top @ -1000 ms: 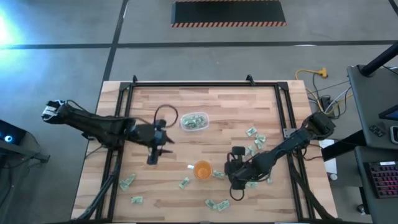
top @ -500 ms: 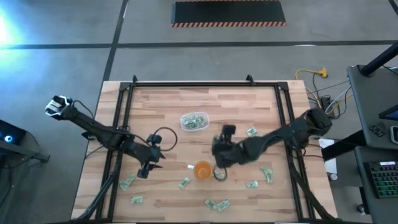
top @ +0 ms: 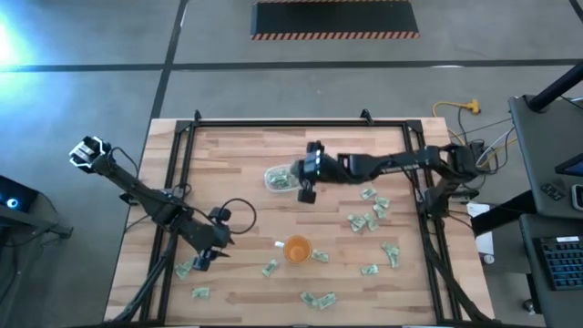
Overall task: Pick and place Stevia / Truvia into bins
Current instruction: Put the stevia packet into the transparent bin
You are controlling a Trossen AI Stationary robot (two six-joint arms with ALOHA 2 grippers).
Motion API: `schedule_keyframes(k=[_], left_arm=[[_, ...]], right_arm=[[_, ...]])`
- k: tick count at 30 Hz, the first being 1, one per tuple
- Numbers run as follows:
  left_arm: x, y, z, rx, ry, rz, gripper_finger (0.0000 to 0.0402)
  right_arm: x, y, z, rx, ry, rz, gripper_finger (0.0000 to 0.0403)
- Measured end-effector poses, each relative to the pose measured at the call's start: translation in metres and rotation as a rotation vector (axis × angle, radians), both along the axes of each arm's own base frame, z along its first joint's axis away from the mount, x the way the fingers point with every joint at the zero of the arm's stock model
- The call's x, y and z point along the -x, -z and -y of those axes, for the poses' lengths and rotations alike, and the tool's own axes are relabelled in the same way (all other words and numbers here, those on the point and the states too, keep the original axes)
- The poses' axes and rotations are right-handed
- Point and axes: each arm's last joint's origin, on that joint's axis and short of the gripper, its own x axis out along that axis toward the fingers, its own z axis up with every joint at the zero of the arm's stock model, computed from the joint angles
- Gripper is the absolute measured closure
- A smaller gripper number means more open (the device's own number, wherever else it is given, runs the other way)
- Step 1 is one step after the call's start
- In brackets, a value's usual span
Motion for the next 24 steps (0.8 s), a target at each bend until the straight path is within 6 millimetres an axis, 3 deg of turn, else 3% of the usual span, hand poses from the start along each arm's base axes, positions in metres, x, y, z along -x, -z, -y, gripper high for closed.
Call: schedule_keyframes(k=[6, 11, 15, 24], left_arm=[[0.0, 0.0, 0.0, -0.002, -0.002, -0.003, 0.023], [0.0, 0.001, 0.0, -0.006, -0.002, -0.009, 0.023], [0.0, 0.001, 0.0, -0.006, -0.003, -0.01, 0.023], [0.001, 0.002, -0.001, -0.015, -0.003, -0.023, 0.023]], right_arm=[[-0.008, 0.027, 0.026, -0.067, 0.015, -0.017, 0.0394], [-0.011, 0.045, 0.03, -0.092, -0.003, -0.06, 0.0394], [-0.012, 0.045, 0.029, -0.124, -0.027, -0.047, 0.0387], [-0.013, 0.043, 0.029, -0.157, -0.03, -0.03, 0.0298]])
